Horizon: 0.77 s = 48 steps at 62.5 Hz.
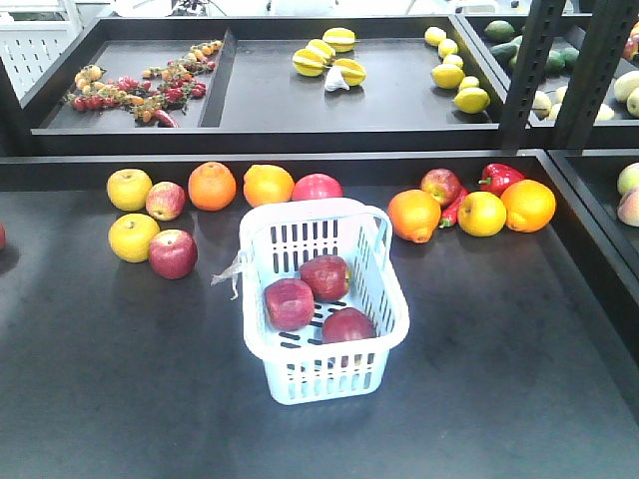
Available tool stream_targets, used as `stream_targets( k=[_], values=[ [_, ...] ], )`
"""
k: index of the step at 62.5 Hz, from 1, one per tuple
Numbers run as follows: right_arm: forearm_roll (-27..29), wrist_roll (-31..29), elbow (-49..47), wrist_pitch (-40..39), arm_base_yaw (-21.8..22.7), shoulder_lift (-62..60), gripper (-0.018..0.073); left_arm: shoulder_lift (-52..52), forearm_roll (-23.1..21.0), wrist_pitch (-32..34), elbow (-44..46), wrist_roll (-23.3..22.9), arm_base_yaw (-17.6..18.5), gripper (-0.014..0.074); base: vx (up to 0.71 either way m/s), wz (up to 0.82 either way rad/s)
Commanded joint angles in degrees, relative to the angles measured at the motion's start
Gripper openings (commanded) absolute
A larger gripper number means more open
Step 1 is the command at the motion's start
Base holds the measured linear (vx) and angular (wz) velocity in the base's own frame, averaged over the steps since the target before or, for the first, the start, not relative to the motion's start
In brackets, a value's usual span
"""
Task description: Pick three apples into basket with both arms
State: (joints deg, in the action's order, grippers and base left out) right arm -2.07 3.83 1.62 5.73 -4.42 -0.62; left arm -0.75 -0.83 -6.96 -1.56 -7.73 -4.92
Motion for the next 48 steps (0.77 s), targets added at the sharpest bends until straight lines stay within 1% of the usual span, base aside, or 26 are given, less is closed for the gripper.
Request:
stream_targets(
  k=[1,48],
  values=[
    [-0.42,-0.02,0.86,-4.54,0.41,-0.58,-0.0004,-0.8,-0.23,4.54,-1.21,0.0,0.33,-0.0006,0.0,0.0],
    [-0.42,-0.02,0.86,-4.54,0.41,-0.58,-0.0004,-0.8,-0.23,4.54,-1.15,0.0,0.33,-0.0006,0.0,0.0]
  ],
)
